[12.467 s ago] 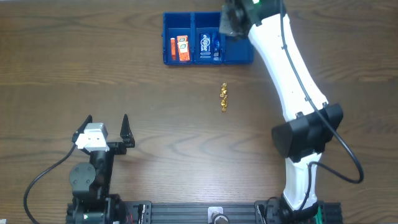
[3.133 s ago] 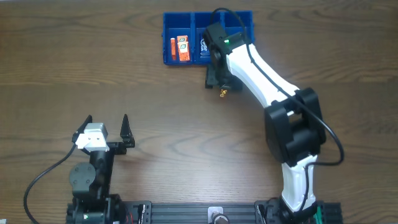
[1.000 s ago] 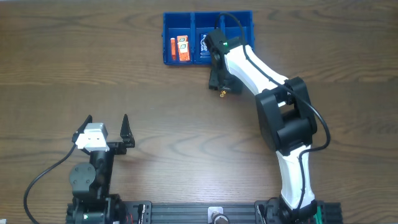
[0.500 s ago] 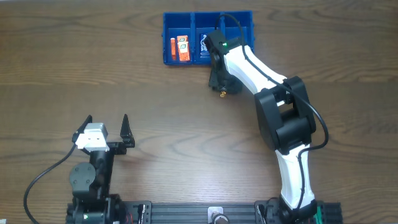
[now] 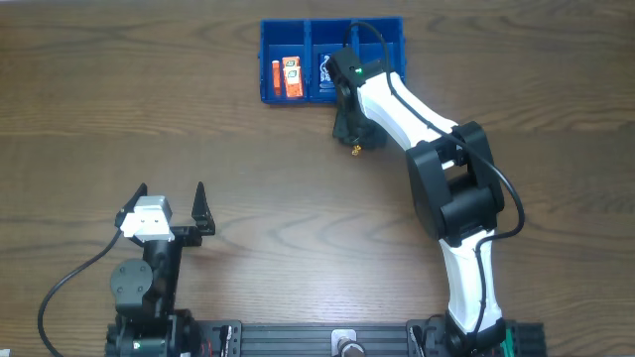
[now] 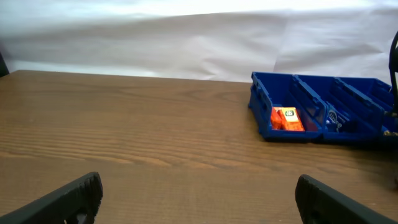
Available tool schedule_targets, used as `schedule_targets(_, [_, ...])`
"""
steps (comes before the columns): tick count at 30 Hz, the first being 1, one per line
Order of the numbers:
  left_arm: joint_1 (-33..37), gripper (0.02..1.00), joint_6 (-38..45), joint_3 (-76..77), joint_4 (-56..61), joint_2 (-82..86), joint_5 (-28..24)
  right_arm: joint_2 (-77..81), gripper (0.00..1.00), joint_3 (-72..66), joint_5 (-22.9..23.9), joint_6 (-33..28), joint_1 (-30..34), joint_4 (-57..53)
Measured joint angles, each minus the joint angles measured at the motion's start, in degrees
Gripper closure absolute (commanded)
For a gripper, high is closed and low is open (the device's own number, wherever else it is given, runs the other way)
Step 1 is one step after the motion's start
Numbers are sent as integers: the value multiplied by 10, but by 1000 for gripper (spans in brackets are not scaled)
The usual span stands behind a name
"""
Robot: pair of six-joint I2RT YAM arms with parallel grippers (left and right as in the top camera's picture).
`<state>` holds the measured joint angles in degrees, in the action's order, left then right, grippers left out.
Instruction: Sort Candies Into Trays
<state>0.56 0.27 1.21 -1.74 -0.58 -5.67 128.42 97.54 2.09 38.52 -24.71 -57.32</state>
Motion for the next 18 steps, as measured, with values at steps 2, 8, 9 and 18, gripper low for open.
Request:
schedule_targets(2, [0, 18, 0, 0, 0, 0, 0, 0, 827, 0, 0, 0, 0, 0])
schedule_targets(8, [0, 20, 0, 0, 0, 0, 0, -15, 829, -1, 1, -2, 0, -12])
schedule_targets(9, [0, 20, 0, 0, 0, 0, 0, -27, 829, -2, 3, -2, 0, -20])
schedule_targets(18, [0, 20, 0, 0, 0, 0, 0, -229, 829, 7, 57, -30, 1, -59])
